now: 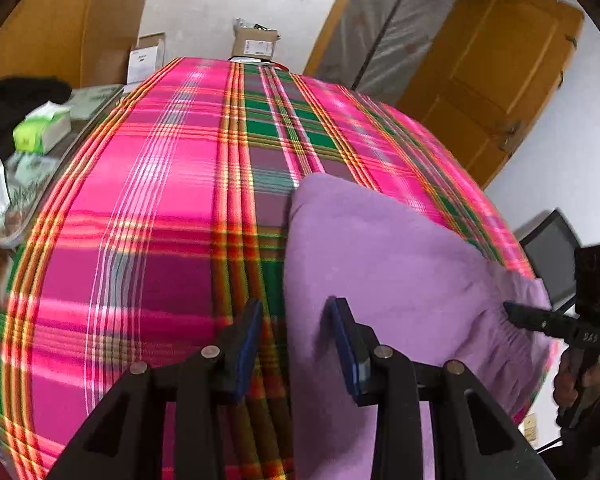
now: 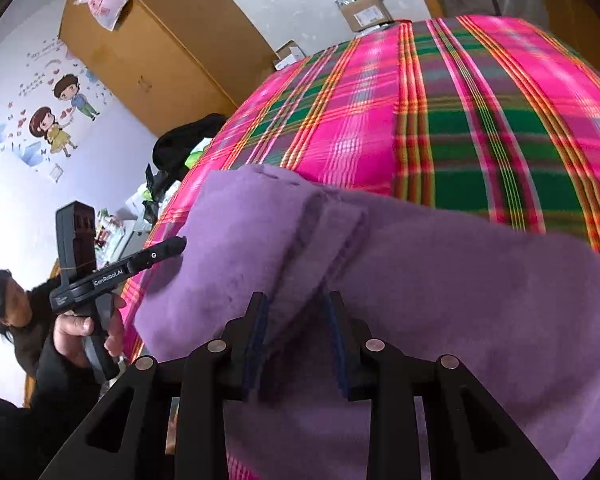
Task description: Fold clothes
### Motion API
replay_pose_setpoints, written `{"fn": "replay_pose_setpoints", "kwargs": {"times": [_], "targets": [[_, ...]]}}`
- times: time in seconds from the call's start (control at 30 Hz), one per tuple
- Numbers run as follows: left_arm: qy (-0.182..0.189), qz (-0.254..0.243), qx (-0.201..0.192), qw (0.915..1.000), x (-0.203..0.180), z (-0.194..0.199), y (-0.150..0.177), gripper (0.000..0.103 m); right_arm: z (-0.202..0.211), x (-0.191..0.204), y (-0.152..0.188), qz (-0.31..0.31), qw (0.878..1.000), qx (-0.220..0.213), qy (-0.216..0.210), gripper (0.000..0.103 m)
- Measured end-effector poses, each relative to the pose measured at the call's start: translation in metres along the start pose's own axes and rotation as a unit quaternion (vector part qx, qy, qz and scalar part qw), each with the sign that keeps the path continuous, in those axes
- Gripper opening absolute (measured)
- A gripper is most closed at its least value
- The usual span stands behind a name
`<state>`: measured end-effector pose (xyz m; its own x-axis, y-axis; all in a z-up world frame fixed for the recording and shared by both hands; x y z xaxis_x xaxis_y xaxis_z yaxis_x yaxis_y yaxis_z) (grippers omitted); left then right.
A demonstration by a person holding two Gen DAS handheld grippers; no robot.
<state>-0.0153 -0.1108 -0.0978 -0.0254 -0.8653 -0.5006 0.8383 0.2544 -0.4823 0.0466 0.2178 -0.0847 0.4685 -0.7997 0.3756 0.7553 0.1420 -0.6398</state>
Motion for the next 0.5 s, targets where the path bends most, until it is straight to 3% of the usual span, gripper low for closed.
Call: {"fn": "replay_pose_setpoints", "kwargs": {"times": [0.43, 0.5], "targets": [[0.076, 0.01, 0.062, 0.9951, -0.016, -0.052, -0.054, 0.038, 0.02, -0.001, 0.005, -0.009, 1.0, -0.019, 0.007, 0.035], [0.087, 0.019, 0.073, 0.9933, -0.015, -0.055, -0.055, 0.03, 0.027, -0.006, 0.008, -0.013, 1.0, -0.02, 0.011, 0.035]]}}
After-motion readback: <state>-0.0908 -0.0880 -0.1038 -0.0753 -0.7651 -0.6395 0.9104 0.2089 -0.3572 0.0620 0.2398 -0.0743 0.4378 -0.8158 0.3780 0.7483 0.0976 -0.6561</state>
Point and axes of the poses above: each gripper's, at about its wrist camera, not at the fingertips, and z roughly against the way its jaws point, x to its left, y to its underside, the point moved 2 cm from there along -z, roughly the way its jaws point, and after that the axes turned 14 degrees about z, right-handed, at the moved point
